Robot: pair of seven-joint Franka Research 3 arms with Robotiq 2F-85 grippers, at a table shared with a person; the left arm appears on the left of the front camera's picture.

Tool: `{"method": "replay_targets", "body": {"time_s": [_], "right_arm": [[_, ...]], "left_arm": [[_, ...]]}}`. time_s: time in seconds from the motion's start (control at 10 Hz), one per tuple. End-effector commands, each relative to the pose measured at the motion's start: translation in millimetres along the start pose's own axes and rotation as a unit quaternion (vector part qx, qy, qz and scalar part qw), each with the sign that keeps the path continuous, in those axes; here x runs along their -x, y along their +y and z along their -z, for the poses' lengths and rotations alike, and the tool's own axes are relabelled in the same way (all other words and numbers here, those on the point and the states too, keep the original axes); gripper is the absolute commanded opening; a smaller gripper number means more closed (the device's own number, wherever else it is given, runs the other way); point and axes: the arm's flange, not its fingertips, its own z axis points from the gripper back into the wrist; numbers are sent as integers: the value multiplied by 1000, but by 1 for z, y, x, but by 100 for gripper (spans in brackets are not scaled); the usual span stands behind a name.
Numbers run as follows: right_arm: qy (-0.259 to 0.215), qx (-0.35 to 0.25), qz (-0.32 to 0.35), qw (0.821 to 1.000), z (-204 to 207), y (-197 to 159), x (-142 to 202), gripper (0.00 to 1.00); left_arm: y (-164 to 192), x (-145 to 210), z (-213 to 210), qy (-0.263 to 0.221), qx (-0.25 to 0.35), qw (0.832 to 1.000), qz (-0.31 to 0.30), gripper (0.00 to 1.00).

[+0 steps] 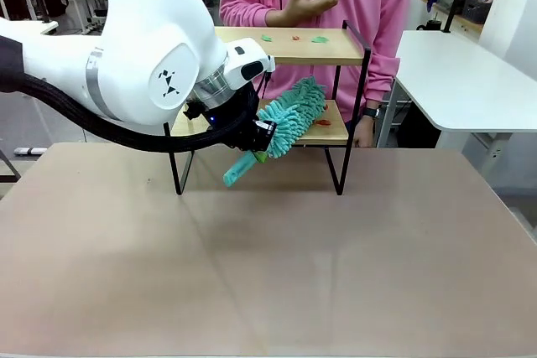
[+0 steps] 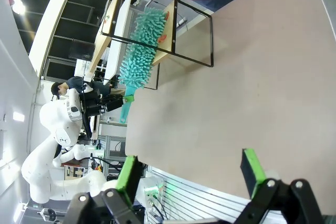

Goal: Clean the shelf.
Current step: Clean the specific tier of the Shelf with the Duster once objects are removed.

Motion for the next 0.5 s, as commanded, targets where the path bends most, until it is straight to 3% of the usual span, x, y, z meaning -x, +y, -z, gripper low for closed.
{"method": "replay_targets", "body": {"time_s": [0.0,0.2,0.4], "right_arm": [[-6,-8,-12,1000,0,2,-2,100],[-6,-8,-12,1000,0,2,-2,100],[-6,-8,-12,1000,0,2,-2,100]], "left_arm": [[5,-2,-8,4,3,999,33,12],[5,-1,-13,16,24,997,66,12],[6,7,-16,58,56,990,118,12]]}}
